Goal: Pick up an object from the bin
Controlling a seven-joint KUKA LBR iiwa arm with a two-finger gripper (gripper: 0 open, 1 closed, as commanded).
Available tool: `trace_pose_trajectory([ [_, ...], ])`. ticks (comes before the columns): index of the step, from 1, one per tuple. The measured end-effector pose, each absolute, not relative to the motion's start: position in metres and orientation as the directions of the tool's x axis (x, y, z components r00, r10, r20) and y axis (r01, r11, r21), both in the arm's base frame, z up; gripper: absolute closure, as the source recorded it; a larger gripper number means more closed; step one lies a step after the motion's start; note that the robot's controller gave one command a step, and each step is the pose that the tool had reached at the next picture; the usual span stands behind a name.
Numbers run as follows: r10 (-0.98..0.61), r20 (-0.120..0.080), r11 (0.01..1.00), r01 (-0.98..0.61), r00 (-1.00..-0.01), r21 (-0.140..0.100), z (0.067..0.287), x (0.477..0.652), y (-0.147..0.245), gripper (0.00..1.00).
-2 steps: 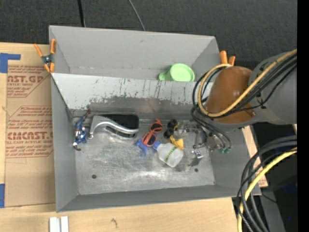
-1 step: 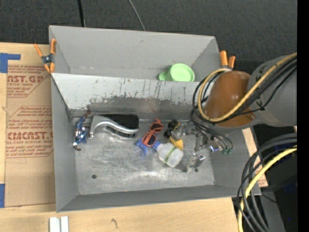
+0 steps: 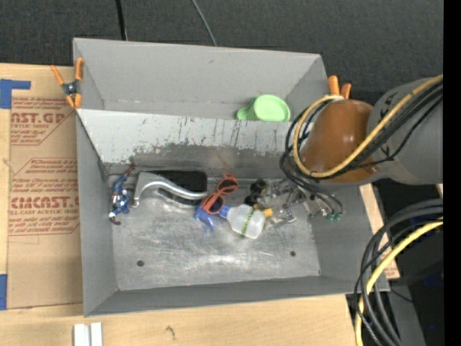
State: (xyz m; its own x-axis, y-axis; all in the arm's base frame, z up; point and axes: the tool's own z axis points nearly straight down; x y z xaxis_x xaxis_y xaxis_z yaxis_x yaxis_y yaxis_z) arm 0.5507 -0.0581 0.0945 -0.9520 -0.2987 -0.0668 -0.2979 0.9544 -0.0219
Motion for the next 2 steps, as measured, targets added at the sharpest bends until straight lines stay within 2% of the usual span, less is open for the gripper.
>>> trace_pose_trajectory([
  [2, -0.298, -0.067, 0.954, -0.298, -0.952, -0.022, 0.0945, 0.5507, -0.0581, 1.00],
])
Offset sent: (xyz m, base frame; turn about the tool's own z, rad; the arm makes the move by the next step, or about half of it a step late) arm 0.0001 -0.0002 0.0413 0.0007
